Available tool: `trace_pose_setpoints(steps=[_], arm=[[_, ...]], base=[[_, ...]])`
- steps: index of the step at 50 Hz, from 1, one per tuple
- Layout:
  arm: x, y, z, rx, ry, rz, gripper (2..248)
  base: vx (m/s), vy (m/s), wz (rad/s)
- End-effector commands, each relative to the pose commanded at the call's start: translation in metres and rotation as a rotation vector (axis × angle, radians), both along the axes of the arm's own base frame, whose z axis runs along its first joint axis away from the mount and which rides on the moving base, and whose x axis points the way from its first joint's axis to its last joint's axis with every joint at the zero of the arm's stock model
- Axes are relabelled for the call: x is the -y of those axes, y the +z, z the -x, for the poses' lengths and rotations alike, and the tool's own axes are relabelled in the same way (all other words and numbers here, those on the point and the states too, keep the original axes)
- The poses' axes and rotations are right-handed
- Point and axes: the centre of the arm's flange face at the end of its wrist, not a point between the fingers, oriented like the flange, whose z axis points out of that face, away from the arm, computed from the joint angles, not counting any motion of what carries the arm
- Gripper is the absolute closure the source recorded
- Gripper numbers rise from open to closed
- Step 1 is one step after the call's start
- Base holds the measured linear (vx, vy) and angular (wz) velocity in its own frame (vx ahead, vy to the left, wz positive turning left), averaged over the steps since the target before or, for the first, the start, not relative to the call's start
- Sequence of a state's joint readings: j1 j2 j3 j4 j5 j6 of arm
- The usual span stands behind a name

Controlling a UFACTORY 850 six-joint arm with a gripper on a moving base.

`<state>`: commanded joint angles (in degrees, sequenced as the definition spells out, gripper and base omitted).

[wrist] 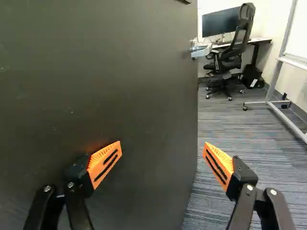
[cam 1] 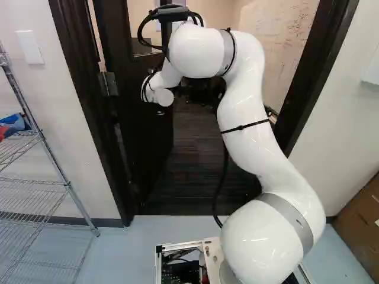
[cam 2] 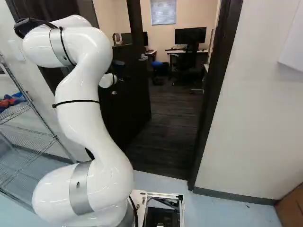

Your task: Open the door and move inside

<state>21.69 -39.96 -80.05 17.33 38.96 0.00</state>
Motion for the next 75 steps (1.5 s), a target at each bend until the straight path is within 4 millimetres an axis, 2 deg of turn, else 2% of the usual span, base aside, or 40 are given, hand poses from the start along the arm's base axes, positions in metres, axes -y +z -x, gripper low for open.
trace_pose_setpoints(steps=[39,61,75], arm=[[-0.063,-0.005,-0.006,0.049,0.135,0.042,3],[-0.065,-0.006,-0.006,0.051,0.138,0.042,3],[-0.050,-0.004,-0.005,0.044,0.121,0.045,3]], base=[[0.000,0.000,0.000],[0.000,0.000,0.002],[0.000,0.000,0.000]])
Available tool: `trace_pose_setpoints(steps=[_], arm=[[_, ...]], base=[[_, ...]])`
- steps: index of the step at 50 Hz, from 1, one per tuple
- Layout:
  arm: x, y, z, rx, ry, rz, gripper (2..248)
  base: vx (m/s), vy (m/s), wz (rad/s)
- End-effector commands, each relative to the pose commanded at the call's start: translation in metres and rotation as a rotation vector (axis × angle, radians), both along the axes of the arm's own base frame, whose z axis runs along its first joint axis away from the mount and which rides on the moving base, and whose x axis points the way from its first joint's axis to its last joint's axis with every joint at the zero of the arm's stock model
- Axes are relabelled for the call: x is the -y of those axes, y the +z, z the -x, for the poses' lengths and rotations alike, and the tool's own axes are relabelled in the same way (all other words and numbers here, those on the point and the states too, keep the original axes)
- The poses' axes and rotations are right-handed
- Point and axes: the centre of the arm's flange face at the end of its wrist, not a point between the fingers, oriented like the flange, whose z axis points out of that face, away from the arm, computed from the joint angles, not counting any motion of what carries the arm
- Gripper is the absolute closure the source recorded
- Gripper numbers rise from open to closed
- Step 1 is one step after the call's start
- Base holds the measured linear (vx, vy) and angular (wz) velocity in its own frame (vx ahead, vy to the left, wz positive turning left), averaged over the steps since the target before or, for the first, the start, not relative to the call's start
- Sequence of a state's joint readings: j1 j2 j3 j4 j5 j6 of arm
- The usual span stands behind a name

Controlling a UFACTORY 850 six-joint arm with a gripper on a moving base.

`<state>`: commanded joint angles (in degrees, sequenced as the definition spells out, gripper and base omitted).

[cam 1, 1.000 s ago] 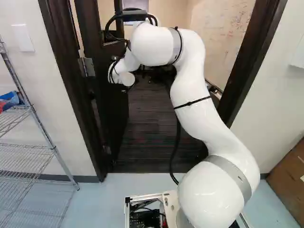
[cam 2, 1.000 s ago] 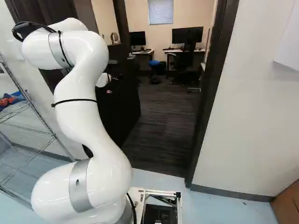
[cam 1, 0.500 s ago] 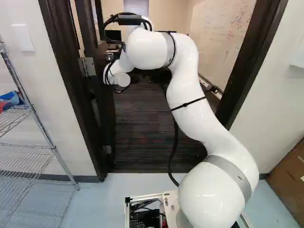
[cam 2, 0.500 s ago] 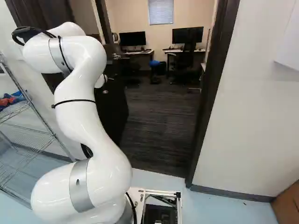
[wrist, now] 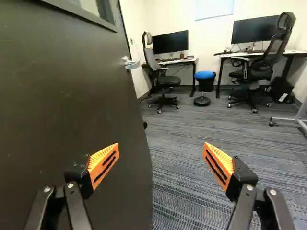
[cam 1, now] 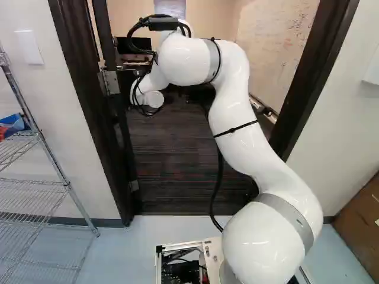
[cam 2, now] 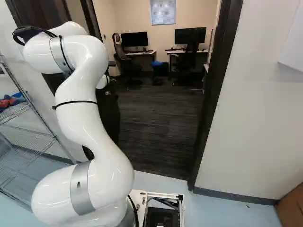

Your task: Open the door and move inside

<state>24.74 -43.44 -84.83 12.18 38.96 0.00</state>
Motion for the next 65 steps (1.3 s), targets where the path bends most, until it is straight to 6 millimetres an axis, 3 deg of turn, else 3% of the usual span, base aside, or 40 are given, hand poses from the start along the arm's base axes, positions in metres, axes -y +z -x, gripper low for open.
trace_pose_setpoints(steps=[65], arm=[[0.110,0.015,0.042,-0.064,-0.123,0.025,3]], base=[[0.000,0.000,0.000]])
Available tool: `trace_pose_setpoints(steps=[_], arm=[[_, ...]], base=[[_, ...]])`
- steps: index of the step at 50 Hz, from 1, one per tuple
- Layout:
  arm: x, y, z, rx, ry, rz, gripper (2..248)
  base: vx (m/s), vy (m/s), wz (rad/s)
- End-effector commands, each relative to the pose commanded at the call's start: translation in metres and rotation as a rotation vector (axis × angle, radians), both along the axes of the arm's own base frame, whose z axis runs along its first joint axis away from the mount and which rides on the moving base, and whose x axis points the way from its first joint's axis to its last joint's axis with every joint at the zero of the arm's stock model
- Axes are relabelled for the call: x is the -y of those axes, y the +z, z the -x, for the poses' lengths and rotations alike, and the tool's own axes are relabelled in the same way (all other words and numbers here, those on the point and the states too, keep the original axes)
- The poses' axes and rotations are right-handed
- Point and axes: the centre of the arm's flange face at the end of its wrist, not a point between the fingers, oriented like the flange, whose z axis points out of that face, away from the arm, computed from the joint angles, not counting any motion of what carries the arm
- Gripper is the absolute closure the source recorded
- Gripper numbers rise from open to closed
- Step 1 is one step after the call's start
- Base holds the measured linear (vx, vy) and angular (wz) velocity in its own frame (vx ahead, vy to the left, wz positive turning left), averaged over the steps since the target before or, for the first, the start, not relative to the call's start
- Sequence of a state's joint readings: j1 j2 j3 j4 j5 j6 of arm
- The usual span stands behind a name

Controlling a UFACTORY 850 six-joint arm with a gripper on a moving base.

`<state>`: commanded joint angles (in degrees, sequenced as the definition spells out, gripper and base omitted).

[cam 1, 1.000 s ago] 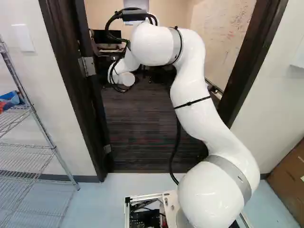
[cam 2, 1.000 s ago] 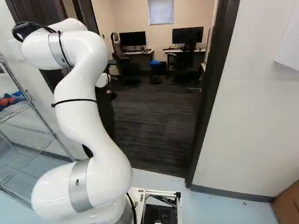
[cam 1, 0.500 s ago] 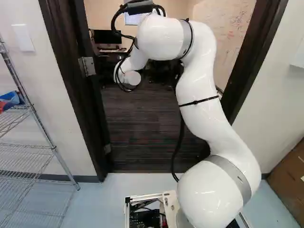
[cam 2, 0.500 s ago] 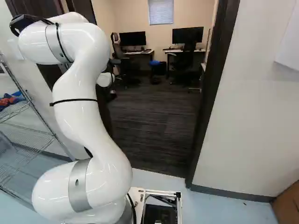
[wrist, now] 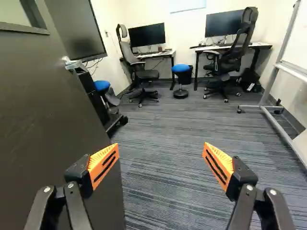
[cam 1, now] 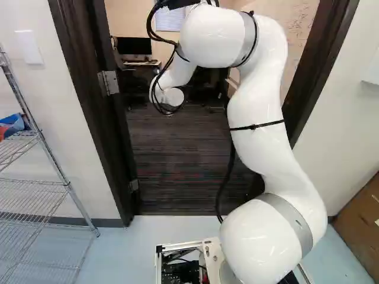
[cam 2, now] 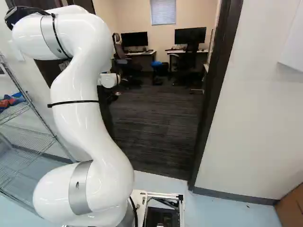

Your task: Open the door and move inside

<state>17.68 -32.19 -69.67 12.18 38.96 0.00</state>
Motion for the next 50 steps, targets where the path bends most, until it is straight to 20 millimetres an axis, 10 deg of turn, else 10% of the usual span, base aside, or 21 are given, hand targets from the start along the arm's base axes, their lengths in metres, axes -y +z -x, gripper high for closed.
trace_pose_setpoints(steps=[50], arm=[[0.080,0.009,0.051,-0.037,-0.073,0.034,3]], base=[[0.000,0.000,0.000]])
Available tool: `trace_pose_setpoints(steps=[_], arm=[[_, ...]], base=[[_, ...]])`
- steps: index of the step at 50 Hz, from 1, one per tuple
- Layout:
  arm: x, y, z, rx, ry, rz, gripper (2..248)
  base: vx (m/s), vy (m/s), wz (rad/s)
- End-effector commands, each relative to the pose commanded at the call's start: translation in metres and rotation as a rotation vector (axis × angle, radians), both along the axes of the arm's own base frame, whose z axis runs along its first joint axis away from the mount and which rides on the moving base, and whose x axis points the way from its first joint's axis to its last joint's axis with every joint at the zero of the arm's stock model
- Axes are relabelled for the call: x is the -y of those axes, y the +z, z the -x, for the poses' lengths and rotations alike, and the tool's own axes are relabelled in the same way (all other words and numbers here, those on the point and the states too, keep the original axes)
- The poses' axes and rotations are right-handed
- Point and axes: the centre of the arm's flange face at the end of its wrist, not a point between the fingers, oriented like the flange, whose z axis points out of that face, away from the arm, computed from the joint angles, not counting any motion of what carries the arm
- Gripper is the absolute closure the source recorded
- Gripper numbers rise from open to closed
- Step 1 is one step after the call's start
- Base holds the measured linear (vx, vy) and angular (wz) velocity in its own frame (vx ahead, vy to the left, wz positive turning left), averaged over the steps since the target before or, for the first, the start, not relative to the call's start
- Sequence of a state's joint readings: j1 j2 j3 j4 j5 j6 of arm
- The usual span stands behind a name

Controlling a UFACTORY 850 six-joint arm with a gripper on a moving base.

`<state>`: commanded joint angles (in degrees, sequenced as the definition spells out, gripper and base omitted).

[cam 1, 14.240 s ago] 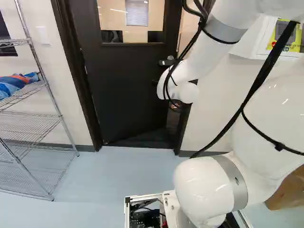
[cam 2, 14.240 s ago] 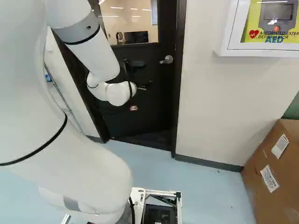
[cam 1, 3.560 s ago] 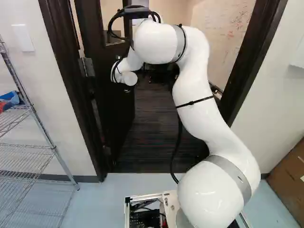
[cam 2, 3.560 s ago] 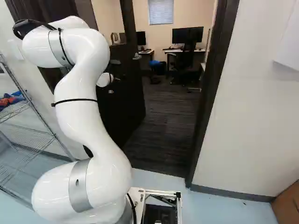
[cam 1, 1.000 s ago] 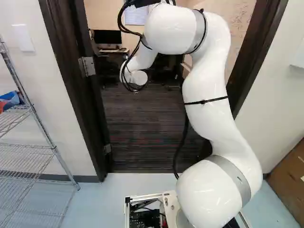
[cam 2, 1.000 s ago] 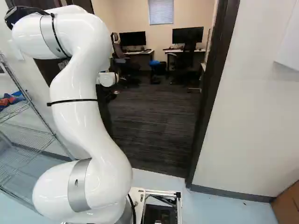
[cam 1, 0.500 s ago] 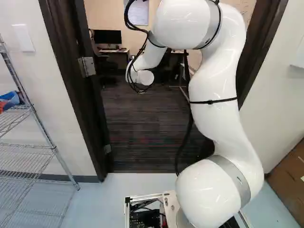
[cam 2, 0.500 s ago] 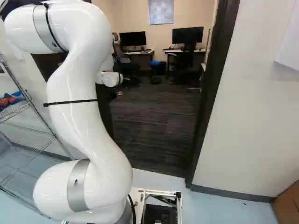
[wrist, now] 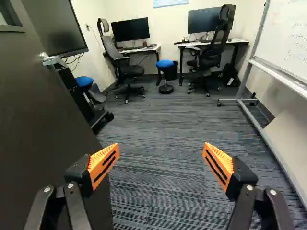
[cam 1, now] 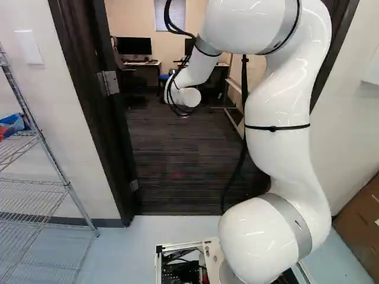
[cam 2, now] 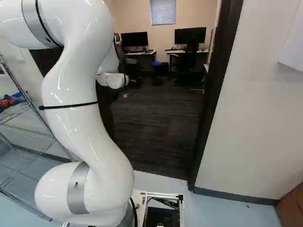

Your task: Open the door and move inside

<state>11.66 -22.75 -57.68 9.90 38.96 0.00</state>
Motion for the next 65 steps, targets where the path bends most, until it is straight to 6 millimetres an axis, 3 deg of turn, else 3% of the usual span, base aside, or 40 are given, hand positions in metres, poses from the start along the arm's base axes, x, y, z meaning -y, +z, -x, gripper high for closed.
trace_pose_setpoints(steps=[65], arm=[[0.080,0.007,0.085,-0.014,0.127,0.194,3]], base=[[0.000,0.000,0.000]])
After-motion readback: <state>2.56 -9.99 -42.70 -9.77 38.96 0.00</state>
